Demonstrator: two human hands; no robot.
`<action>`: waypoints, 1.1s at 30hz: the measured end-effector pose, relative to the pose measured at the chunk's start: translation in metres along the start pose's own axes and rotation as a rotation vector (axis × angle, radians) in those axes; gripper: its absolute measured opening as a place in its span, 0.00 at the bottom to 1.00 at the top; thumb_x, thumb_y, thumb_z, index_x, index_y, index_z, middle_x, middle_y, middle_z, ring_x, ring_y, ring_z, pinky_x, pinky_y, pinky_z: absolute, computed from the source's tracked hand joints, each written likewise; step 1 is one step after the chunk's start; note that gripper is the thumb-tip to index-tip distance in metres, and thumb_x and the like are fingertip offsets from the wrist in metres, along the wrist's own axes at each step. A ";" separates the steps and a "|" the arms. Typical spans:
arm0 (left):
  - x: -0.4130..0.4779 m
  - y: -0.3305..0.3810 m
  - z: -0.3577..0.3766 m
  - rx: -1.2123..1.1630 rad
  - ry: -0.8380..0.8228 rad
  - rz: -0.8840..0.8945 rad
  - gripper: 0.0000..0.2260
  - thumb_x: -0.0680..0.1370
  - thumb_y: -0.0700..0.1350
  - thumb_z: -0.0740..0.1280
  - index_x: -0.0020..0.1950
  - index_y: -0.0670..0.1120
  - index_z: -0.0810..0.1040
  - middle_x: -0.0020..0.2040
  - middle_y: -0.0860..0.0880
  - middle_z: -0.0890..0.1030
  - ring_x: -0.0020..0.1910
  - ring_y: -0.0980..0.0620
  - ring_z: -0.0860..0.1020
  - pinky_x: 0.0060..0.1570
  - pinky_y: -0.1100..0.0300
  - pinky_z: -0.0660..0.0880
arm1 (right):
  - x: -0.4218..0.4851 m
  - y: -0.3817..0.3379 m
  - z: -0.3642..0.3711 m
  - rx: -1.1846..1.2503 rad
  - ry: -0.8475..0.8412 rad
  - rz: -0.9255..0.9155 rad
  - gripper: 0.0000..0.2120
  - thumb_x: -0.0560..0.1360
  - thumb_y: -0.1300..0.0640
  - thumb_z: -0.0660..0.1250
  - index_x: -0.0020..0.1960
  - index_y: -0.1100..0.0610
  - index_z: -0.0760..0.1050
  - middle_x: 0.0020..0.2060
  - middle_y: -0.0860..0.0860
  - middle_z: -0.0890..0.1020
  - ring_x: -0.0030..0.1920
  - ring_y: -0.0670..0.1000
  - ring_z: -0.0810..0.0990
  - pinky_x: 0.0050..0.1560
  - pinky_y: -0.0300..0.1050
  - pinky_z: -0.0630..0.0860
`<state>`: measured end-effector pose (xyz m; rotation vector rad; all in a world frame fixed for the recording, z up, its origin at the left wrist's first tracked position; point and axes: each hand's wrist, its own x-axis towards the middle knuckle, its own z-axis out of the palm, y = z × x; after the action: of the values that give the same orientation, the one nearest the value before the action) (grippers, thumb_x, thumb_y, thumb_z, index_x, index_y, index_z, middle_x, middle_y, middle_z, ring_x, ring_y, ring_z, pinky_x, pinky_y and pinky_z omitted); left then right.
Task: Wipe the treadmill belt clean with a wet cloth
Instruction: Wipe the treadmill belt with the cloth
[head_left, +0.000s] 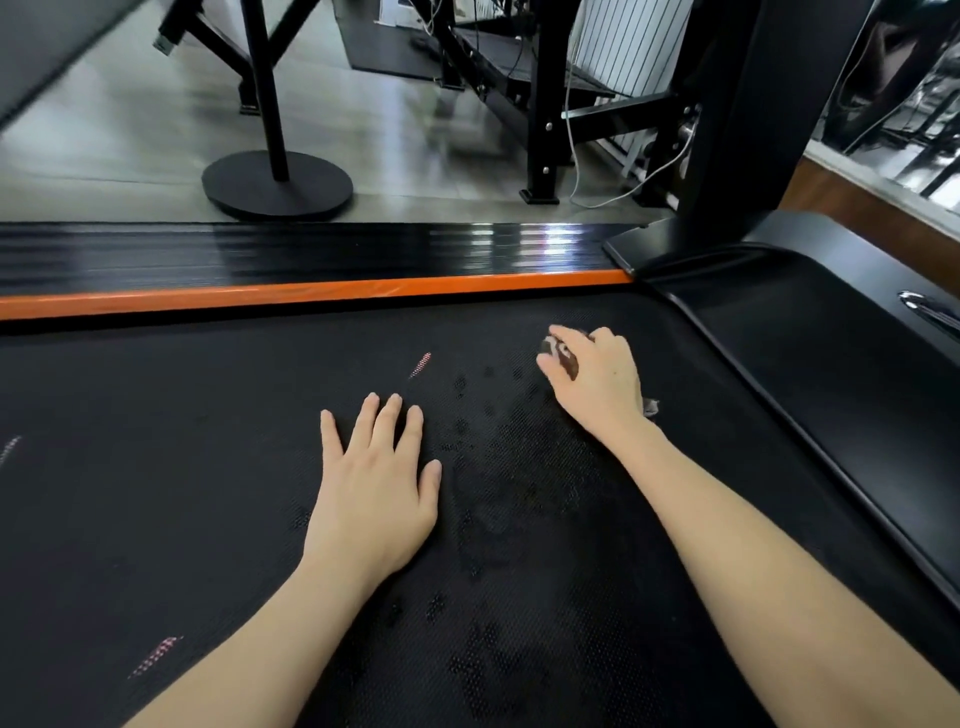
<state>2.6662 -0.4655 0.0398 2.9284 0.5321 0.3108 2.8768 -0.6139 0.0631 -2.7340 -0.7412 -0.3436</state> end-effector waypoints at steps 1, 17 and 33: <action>0.000 0.000 0.000 -0.003 -0.002 0.001 0.27 0.76 0.55 0.51 0.66 0.39 0.74 0.65 0.39 0.75 0.68 0.39 0.69 0.65 0.33 0.62 | -0.010 0.002 -0.003 -0.007 0.001 -0.088 0.27 0.75 0.42 0.64 0.72 0.48 0.66 0.59 0.57 0.72 0.59 0.59 0.70 0.61 0.54 0.68; 0.001 -0.001 0.003 0.020 0.021 0.003 0.27 0.76 0.54 0.51 0.64 0.40 0.76 0.64 0.40 0.76 0.67 0.39 0.71 0.64 0.34 0.65 | -0.002 -0.028 0.006 0.190 -0.033 -0.273 0.12 0.76 0.58 0.67 0.58 0.51 0.80 0.66 0.54 0.73 0.61 0.59 0.75 0.62 0.51 0.68; 0.001 -0.002 0.006 0.009 0.026 0.003 0.27 0.76 0.54 0.52 0.65 0.40 0.75 0.65 0.40 0.76 0.67 0.40 0.71 0.65 0.34 0.64 | 0.040 -0.045 0.028 0.137 0.097 -0.080 0.12 0.78 0.55 0.60 0.54 0.50 0.81 0.55 0.54 0.78 0.51 0.58 0.77 0.52 0.46 0.71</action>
<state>2.6676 -0.4643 0.0335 2.9379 0.5341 0.3482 2.8910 -0.5495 0.0580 -2.5462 -0.8183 -0.4233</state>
